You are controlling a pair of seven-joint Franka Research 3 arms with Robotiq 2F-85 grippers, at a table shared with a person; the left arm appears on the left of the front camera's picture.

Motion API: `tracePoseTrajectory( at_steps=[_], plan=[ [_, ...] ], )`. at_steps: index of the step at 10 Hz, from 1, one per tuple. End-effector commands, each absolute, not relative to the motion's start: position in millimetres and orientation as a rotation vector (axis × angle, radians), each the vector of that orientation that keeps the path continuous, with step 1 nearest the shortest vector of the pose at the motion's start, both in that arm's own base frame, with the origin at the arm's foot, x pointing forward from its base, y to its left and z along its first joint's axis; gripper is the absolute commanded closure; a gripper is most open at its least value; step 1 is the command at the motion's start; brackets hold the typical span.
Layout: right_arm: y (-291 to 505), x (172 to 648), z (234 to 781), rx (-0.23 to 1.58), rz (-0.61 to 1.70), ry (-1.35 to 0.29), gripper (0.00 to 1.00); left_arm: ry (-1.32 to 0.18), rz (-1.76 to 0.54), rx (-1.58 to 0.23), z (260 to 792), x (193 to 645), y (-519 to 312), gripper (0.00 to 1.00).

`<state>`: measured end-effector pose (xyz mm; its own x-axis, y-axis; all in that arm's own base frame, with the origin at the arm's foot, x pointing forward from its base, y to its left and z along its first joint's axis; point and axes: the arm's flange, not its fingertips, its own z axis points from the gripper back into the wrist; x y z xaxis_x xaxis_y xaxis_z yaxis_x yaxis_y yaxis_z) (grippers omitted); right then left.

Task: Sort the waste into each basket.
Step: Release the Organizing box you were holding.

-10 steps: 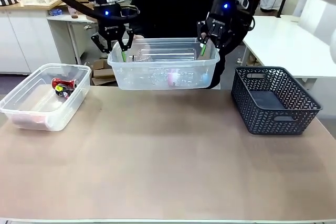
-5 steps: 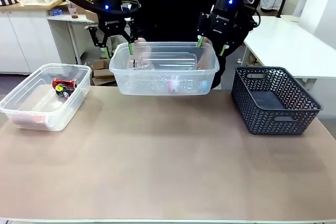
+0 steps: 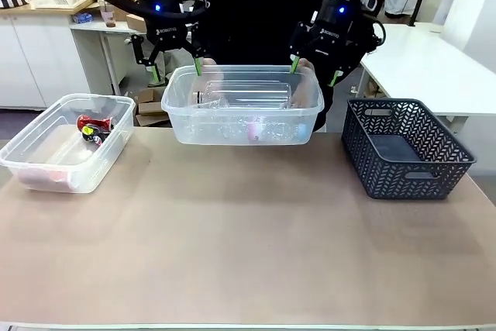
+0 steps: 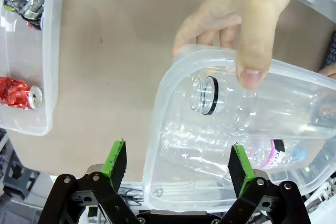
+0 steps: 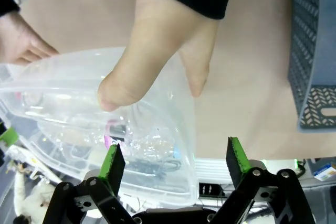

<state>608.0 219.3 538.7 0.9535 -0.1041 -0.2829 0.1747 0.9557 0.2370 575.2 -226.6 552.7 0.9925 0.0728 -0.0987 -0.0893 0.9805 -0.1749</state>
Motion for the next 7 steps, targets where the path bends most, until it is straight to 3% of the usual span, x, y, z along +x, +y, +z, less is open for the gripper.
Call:
tracePoseTrajectory(
  at_steps=[1, 7],
  plan=[
    [216.9, 608.9, 541.7, 0.269, -0.146, 0.267, 0.0, 0.091, 0.081, -0.168, 553.7, 574.8, -224.9, 0.0],
    [216.9, 608.9, 541.7, 0.269, -0.146, 0.267, 0.0, 0.091, 0.081, -0.168, 553.7, 574.8, -224.9, 0.0]
  ],
)
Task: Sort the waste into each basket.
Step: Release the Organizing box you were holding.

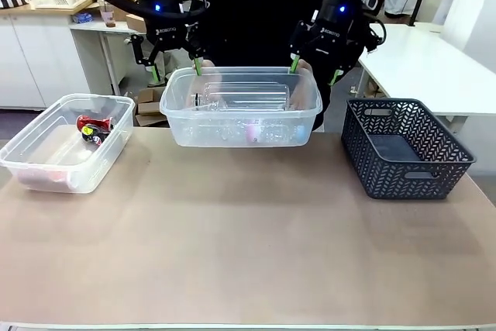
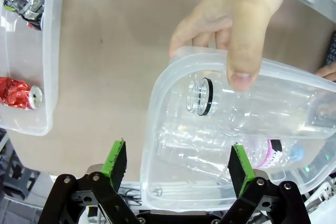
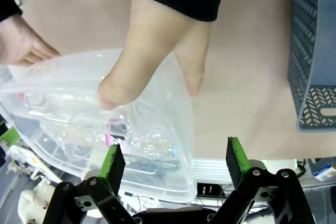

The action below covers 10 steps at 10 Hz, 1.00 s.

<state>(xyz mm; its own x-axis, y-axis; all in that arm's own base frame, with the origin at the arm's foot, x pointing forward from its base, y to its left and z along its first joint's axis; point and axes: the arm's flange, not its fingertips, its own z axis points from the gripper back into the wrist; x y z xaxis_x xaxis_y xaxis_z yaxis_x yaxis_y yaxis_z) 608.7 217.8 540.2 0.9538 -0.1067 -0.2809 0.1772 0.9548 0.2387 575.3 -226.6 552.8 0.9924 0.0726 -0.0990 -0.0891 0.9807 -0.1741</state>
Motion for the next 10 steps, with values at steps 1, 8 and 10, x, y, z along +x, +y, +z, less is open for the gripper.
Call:
tracePoseTrajectory(
  at_steps=[1, 8, 10],
  plan=[
    [216.9, 608.9, 541.7, 0.269, -0.146, 0.267, 0.0, 0.091, 0.081, -0.168, 553.7, 574.8, -224.9, 0.0],
    [38.1, 302.4, 614.9, 0.532, -0.165, -0.201, 0.0, -0.168, -0.258, -0.335, 619.0, 307.6, -186.3, 0.0],
    [-15.3, 303.7, 577.7, 0.795, -0.255, -0.192, 0.0, -0.365, -0.166, -0.552, 574.6, 271.2, -144.3, 0.0]
  ],
)
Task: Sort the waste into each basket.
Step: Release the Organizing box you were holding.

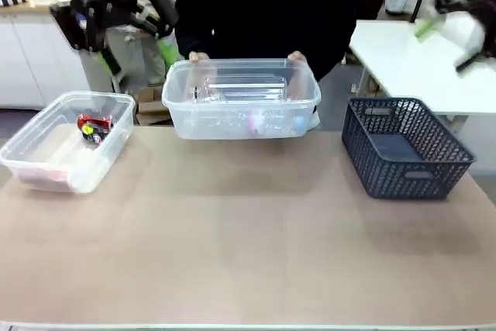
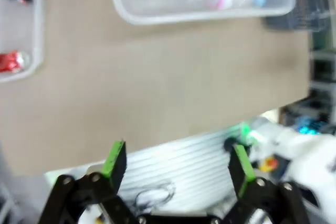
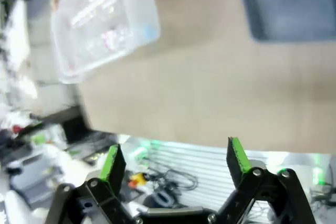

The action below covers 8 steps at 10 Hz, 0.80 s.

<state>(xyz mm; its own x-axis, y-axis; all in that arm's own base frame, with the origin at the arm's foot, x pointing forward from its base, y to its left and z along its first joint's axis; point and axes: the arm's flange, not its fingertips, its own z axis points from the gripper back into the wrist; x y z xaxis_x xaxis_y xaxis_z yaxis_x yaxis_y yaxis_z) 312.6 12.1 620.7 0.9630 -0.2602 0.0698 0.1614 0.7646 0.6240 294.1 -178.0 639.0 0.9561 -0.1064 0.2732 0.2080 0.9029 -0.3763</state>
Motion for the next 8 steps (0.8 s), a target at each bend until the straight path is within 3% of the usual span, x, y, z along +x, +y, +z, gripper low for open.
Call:
tracePoseTrajectory(
  at_steps=[1, 2, 8],
  plan=[
    [-14.0, 316.2, 564.2, 0.802, -0.238, -0.19, 0.0, -0.333, 0.013, -0.549, 556.7, 278.0, -132.0, 0.0],
    [12.1, 312.6, 620.7, 0.662, -0.23, -0.156, 0.0, -0.251, -0.164, -0.414, 639.0, 294.1, -178.0, 0.0],
    [29.5, 317.1, 612.1, 0.675, -0.206, -0.124, 0.0, -0.253, -0.171, -0.435, 638.6, 291.3, -185.8, 0.0]
  ],
)
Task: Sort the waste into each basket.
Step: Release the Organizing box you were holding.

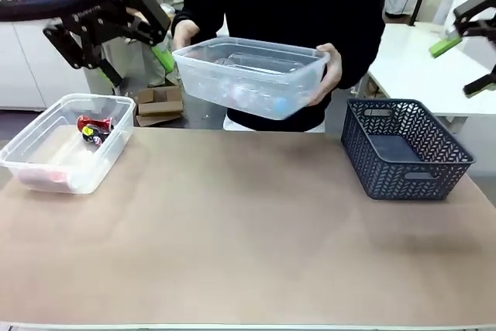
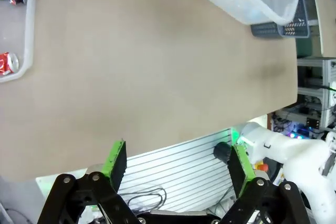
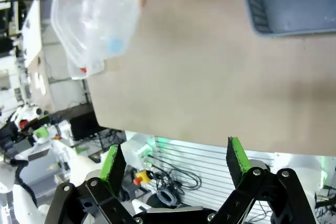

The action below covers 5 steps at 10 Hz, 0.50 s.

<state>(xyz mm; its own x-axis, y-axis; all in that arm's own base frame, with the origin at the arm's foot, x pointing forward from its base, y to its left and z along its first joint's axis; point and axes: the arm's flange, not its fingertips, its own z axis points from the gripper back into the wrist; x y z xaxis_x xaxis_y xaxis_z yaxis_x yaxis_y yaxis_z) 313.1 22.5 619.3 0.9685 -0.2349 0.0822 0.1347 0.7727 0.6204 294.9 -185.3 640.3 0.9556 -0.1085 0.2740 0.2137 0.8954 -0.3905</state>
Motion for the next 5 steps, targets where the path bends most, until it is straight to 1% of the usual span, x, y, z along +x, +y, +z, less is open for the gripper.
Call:
tracePoseTrajectory(
  at_steps=[1, 2, 3, 4, 5],
  plan=[
    [21.9, 303.5, 619.9, 0.917, -0.145, -0.118, 0.0, -0.308, -0.213, -0.56, 644.3, 276.1, -178.3, 0.0],
    [8.1, 282.7, 627.4, 1.135, -0.157, -0.135, 0.0, -0.422, -0.223, -0.769, 651.5, 249.9, -155.4, 0.0],
    [-3.9, 264.3, 632.3, 1.38, -0.197, -0.151, 0.0, -0.573, -0.192, -0.984, 650.4, 220.9, -126.9, 0.0],
    [-14.5, 254.7, 632.6, 1.551, -0.362, -0.158, 0.0, -0.73, -0.111, -1.145, 638.3, 198.7, -101.2, 0.0],
    [-21.4, 253.6, 626.4, 1.677, -0.433, -0.091, 0.0, -0.804, -0.055, -1.303, 617.9, 184.4, -78.1, 0.0]
  ],
)
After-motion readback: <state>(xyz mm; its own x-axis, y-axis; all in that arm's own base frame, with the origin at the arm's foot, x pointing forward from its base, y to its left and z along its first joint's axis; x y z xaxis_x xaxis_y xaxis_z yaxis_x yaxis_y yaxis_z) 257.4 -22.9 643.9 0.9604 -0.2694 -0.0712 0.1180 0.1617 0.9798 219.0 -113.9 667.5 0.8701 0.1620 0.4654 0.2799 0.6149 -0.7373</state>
